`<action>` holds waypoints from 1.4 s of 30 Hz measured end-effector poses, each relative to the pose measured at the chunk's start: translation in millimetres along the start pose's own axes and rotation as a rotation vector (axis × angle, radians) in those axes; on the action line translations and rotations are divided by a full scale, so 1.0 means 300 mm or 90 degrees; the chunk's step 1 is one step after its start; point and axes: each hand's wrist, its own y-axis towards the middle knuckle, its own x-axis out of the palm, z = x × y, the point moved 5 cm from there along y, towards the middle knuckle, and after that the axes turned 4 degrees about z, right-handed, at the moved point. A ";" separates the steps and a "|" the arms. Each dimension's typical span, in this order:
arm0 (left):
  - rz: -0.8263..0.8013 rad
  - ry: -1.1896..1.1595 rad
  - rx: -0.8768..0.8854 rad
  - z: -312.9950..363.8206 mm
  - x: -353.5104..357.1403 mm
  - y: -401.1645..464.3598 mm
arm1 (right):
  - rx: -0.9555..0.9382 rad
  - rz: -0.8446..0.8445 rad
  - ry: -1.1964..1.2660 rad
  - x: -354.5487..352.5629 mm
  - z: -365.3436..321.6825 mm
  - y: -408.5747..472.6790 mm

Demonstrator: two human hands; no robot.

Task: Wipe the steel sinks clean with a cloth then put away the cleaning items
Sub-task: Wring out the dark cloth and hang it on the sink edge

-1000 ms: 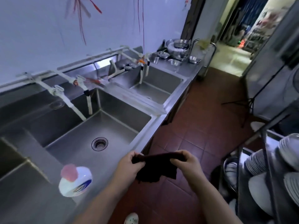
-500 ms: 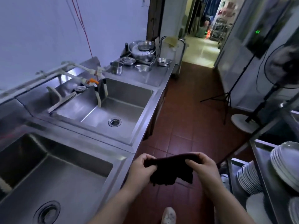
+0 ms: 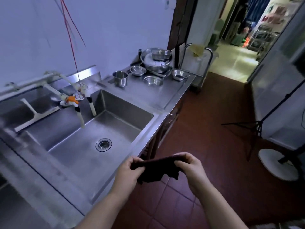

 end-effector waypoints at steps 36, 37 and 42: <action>0.329 0.018 -0.146 0.046 0.238 1.540 | 0.010 -0.431 -0.328 0.755 -0.352 1.863; 0.342 0.004 -0.157 0.038 0.242 1.569 | 0.011 -0.438 -0.344 0.782 -0.350 1.905; 0.411 -0.003 -0.217 -0.011 0.226 1.717 | 0.017 -0.479 -0.414 0.941 -0.296 2.061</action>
